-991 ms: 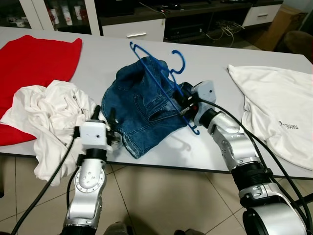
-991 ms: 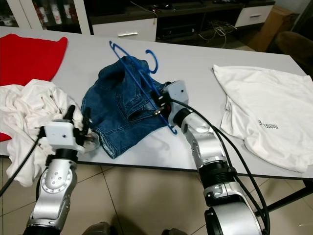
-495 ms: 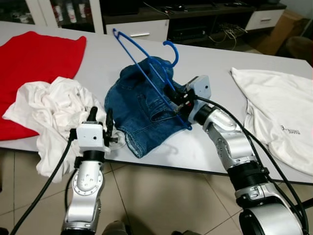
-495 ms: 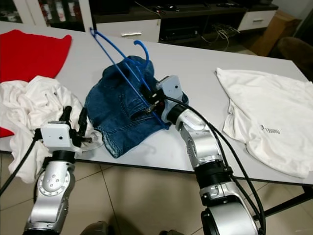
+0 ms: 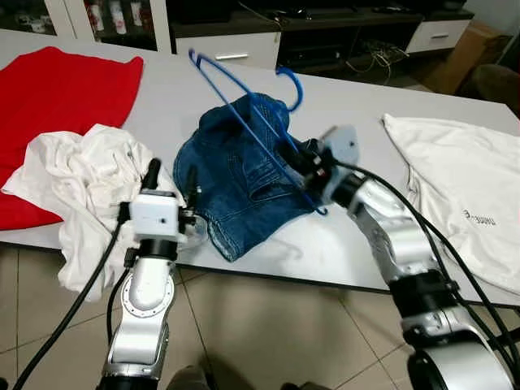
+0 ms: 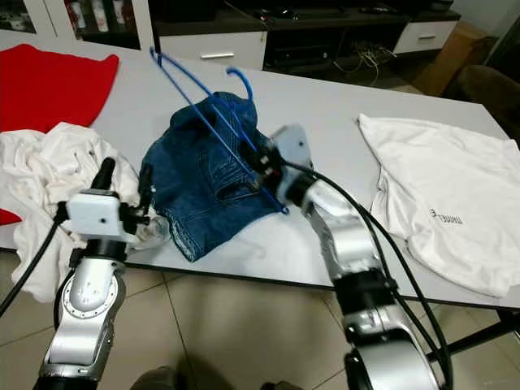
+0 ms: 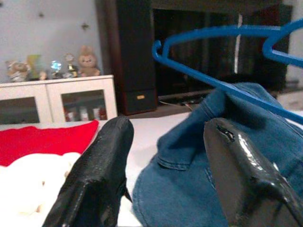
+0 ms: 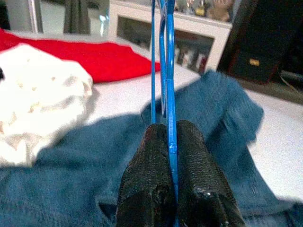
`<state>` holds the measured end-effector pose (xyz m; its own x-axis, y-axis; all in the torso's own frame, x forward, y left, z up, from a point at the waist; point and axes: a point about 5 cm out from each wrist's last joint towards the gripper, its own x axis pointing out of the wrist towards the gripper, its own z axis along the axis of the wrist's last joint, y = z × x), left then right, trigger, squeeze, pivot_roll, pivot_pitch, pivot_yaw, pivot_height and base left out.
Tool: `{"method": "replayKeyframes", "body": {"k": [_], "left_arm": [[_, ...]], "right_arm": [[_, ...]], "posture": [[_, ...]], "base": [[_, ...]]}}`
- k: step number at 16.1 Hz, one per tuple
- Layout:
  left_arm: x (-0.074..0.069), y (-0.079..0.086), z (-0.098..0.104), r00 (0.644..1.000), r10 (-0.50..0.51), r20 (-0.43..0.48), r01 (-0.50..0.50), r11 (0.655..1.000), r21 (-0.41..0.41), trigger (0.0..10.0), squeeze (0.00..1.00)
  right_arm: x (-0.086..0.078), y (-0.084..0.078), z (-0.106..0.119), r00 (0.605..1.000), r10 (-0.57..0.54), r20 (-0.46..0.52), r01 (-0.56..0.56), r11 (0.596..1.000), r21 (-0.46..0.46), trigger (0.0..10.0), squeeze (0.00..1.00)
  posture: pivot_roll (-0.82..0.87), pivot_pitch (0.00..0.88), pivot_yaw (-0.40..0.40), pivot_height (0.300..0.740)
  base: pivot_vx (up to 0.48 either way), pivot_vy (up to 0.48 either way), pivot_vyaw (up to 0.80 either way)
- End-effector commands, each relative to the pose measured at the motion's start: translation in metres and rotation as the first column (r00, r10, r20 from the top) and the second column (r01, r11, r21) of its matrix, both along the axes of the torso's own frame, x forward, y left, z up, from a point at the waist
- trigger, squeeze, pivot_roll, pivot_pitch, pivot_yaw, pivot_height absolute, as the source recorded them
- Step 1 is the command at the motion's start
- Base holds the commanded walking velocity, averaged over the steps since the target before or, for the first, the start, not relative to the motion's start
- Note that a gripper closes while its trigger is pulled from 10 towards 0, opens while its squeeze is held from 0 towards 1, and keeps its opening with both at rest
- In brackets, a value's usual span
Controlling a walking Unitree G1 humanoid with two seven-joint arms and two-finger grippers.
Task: Hang hanger
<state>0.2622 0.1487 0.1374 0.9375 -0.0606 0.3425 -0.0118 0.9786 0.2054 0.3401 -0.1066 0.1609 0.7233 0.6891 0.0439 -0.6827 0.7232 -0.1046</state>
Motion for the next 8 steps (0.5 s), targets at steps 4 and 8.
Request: {"method": "replayKeyframes", "body": {"k": [4, 8], "left_arm": [[0.003, -0.032, 0.019, 0.958, -0.288, 0.002, 0.281, 0.937, 0.207, 10.0, 0.00], [-0.001, -0.025, 0.013, 0.913, -0.398, -0.093, 0.405, 0.854, 0.327, 10.0, 0.00]], "right_arm": [[-0.020, -0.022, -0.005, 1.000, -0.001, -0.026, 0.001, 1.000, 0.003, 10.0, 0.00], [-0.031, -0.013, -0.001, 0.989, 0.150, 0.009, -0.148, 0.984, -0.100, 10.0, 0.00]], "posture": [[0.06, 0.031, -0.031, 0.740], [0.01, 0.050, 0.031, 0.740]], "base": [[0.000, 0.000, 0.00], [0.000, 0.000, 0.00]]}}
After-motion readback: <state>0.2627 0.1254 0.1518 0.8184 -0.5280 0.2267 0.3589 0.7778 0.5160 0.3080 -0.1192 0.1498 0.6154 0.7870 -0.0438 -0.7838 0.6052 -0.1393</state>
